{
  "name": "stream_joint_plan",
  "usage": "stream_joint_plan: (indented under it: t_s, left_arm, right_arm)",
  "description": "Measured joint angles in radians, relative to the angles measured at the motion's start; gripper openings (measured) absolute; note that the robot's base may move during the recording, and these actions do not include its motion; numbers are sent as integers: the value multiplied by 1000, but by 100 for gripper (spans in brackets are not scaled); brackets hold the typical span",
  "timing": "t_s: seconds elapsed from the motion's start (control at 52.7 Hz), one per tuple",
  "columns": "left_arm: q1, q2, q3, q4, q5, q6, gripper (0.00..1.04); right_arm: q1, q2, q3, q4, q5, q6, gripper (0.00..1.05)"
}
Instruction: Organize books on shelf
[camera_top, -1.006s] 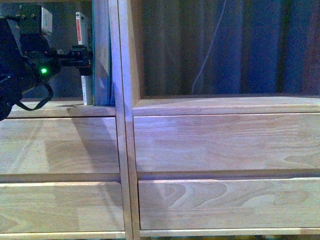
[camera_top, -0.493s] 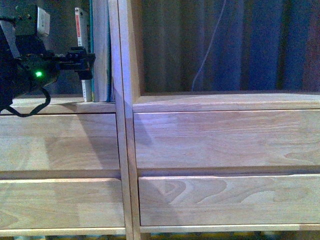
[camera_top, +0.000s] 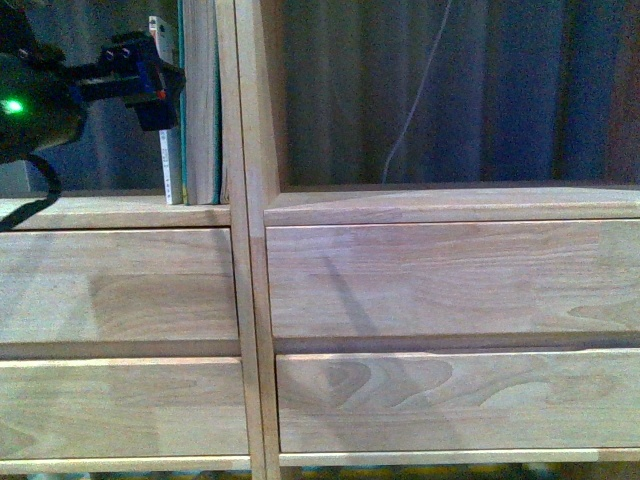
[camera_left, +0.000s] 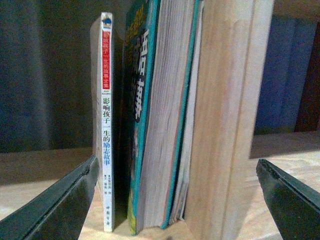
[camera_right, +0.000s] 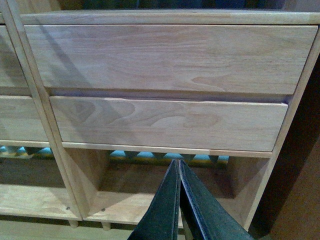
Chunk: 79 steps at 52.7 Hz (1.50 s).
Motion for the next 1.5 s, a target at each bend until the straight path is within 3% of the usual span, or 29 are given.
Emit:
stream_joint_plan:
  t_s: [0.361, 0.645, 0.835, 0.949, 1.196, 1.29, 1.404, 1.499]
  left_arm:
    - [-76, -603, -459, -224, -253, 148, 97]
    - [-153, -1147, -733, -609, -530, 184, 97]
    - [-174, -1302, -784, -692, -562, 158, 97]
    - [-134, -1324, -773, -879, -464, 114, 79]
    - [-50, -1481, -872, -952, -383, 89, 37]
    - [66, -1510, -902, -952, -253, 88, 21]
    - [107, -1531, -935, -945, -239, 85, 3]
    - [109, -1546, -957, -939, -235, 82, 3]
  right_arm:
    - [0, 0, 0, 0, 0, 0, 3]
    - [0, 0, 0, 0, 0, 0, 3]
    - [0, 0, 0, 0, 0, 0, 3]
    - [0, 0, 0, 0, 0, 0, 3]
    - [0, 0, 0, 0, 0, 0, 3]
    - [0, 0, 0, 0, 0, 0, 3]
    - [0, 0, 0, 0, 0, 0, 3]
    - [0, 0, 0, 0, 0, 0, 3]
